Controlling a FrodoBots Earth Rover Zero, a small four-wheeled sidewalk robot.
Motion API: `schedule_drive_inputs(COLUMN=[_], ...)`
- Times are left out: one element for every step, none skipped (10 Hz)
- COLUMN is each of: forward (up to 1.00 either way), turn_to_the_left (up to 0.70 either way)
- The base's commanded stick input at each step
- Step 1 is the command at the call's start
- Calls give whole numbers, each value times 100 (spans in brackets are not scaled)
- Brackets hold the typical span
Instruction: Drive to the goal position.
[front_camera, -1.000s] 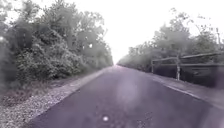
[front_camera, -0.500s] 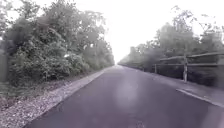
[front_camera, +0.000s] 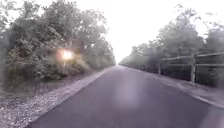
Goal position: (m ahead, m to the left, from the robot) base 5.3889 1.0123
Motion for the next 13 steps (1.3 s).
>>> schedule_drive_inputs(forward=[100, 100, 100, 100, 100, 100, 100, 100, 100, 100, 100, 100, 100], turn_to_the_left=[0, 0, 0, 0, 0, 0, 0, 0, 0, 0, 0, 0, 0])
